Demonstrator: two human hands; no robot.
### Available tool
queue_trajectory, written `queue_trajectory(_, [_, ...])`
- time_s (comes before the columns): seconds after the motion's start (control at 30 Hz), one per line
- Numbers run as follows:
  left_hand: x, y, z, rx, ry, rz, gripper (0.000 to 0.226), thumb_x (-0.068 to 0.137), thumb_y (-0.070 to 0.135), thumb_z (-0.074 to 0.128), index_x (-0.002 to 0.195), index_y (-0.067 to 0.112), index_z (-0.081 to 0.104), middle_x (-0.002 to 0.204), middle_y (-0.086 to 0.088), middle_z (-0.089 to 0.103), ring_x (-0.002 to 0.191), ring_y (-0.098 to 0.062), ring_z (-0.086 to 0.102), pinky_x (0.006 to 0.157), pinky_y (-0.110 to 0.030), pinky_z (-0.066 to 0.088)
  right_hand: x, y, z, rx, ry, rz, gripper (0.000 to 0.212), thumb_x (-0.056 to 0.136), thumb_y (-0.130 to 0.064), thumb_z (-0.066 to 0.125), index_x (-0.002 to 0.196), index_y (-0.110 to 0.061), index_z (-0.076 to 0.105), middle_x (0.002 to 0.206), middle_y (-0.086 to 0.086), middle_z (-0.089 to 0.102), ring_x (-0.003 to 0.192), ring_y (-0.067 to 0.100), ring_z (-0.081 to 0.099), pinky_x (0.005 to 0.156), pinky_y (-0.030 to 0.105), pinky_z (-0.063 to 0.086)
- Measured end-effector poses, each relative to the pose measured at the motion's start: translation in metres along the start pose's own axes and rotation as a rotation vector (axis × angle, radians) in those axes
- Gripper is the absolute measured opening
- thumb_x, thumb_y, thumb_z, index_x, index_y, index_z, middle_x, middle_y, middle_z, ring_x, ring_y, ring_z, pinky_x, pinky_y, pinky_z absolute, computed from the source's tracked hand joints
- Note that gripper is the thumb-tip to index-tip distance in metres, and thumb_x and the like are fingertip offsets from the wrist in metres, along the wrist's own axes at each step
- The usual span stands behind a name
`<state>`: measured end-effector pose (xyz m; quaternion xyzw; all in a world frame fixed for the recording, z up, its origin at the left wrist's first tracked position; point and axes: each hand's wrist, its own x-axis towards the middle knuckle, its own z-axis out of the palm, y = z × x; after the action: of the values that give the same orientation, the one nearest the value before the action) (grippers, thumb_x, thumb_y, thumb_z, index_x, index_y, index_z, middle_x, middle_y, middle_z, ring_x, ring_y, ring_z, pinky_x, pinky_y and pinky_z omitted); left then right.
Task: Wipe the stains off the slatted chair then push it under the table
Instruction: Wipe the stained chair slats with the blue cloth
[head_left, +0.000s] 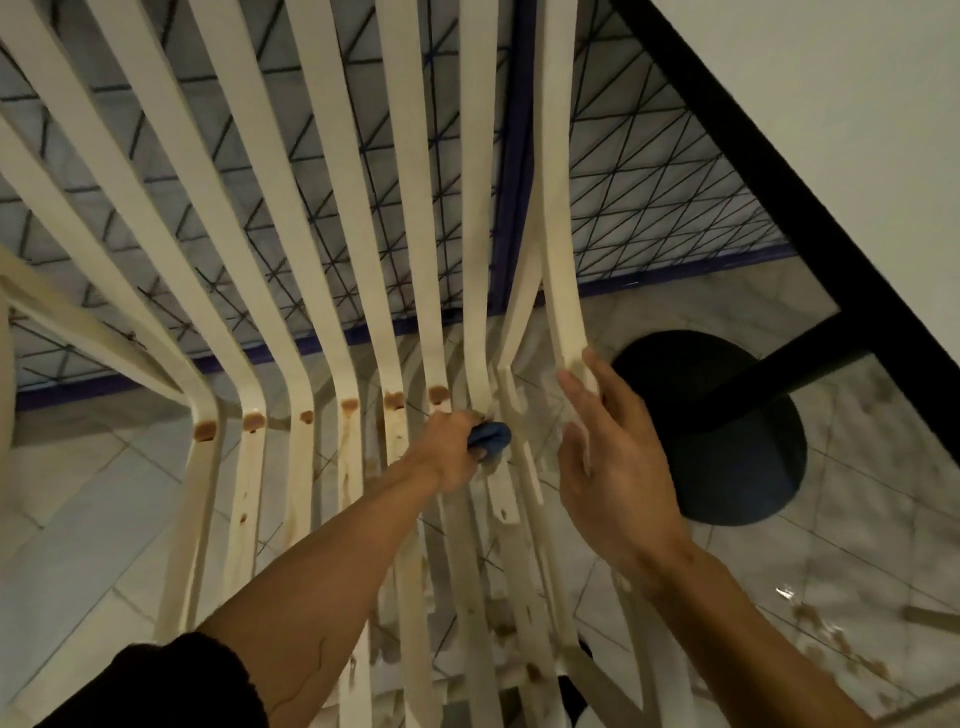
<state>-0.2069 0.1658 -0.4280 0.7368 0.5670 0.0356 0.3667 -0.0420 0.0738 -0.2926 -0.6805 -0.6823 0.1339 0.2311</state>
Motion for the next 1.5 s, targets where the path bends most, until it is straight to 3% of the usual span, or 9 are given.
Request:
queue_trajectory(0.1, [-0.008,-0.003,0.001,-0.131,0.029,0.064,0.024,0.095,0.011,0.055,0.116,0.013,0.066,0.106,0.002,0.067,0.097,-0.012,0.062,0.068,-0.009,0.043,-0.015,-0.004,0.003,0.025,0.002,0.03,0.054,0.092,-0.001,0.053,0.144,-0.015,0.046,0.154,0.012,0.035,0.142,0.027,0.033,0.112,0.037,0.033])
queue_trajectory(0.2, [-0.006,-0.004,-0.001,-0.147,0.105,0.099,0.021,0.095,0.018,0.059,0.115,0.017,0.065,0.097,0.003,0.066,0.085,-0.01,0.061,0.06,-0.008,0.038,-0.031,-0.012,0.006,-0.063,0.061,-0.074,0.059,0.081,0.005,0.066,0.136,-0.01,0.054,0.146,0.016,0.046,0.14,0.034,0.037,0.109,0.049,0.038])
queue_trajectory(0.33, [0.005,-0.007,-0.008,-0.05,0.079,0.109,0.018,0.089,0.018,0.064,0.107,0.018,0.067,0.097,-0.001,0.065,0.094,-0.022,0.064,0.076,-0.028,0.051,-0.062,-0.054,0.02,0.059,-0.077,-0.099,0.059,0.089,0.003,0.052,0.143,-0.021,0.048,0.152,-0.003,0.038,0.144,0.012,0.028,0.115,0.021,0.022])
queue_trajectory(0.43, [0.007,-0.008,-0.012,0.046,0.037,0.11,0.022,0.089,0.022,0.062,0.108,0.013,0.066,0.096,-0.007,0.067,0.092,-0.027,0.064,0.081,-0.044,0.055,-0.08,-0.06,0.054,0.256,-0.107,0.047,0.055,0.092,0.004,0.05,0.14,-0.024,0.049,0.142,-0.01,0.043,0.129,0.003,0.039,0.102,0.007,0.03])
queue_trajectory(0.63, [0.004,-0.011,-0.017,0.198,0.066,0.242,0.028,0.092,0.025,0.062,0.118,0.014,0.062,0.108,-0.007,0.066,0.097,-0.026,0.062,0.08,-0.038,0.053,-0.055,0.0,0.107,0.354,0.006,0.403,0.041,0.093,-0.001,0.047,0.131,-0.015,0.055,0.118,0.006,0.06,0.101,0.014,0.057,0.089,0.029,0.049])
queue_trajectory(1.0, [0.021,-0.02,-0.018,0.312,0.137,0.423,0.013,0.093,0.024,0.058,0.1,0.013,0.062,0.092,-0.006,0.064,0.086,-0.023,0.06,0.071,-0.032,0.048,-0.053,0.029,0.134,0.192,-0.139,0.296,0.038,0.093,-0.002,0.045,0.128,-0.009,0.056,0.115,0.003,0.058,0.115,0.022,0.056,0.097,0.031,0.045])
queue_trajectory(1.13, [0.016,-0.022,-0.011,0.267,0.139,0.435,0.016,0.093,0.027,0.06,0.105,0.016,0.063,0.096,-0.003,0.066,0.086,-0.018,0.061,0.071,-0.029,0.048,-0.063,0.036,0.145,0.353,-0.07,0.345,0.033,0.09,0.004,0.043,0.115,-0.009,0.06,0.101,0.0,0.055,0.097,0.016,0.054,0.091,0.031,0.045])
queue_trajectory(1.33, [0.003,-0.027,-0.016,0.215,0.009,0.467,0.015,0.087,0.032,0.07,0.098,0.023,0.07,0.091,0.002,0.07,0.084,-0.018,0.064,0.076,-0.036,0.053,-0.061,0.044,0.158,0.549,0.03,0.42,0.034,0.093,-0.006,0.048,0.125,-0.014,0.057,0.12,0.003,0.061,0.111,0.021,0.058,0.099,0.036,0.048])
queue_trajectory(1.5, [0.009,-0.017,-0.009,0.26,0.177,0.411,0.008,0.091,0.028,0.064,0.096,0.021,0.065,0.089,0.0,0.067,0.084,-0.02,0.061,0.069,-0.03,0.047,-0.059,0.043,0.161,0.628,0.044,0.454,0.035,0.095,-0.01,0.047,0.128,-0.016,0.055,0.119,0.006,0.063,0.107,0.023,0.061,0.097,0.04,0.05])
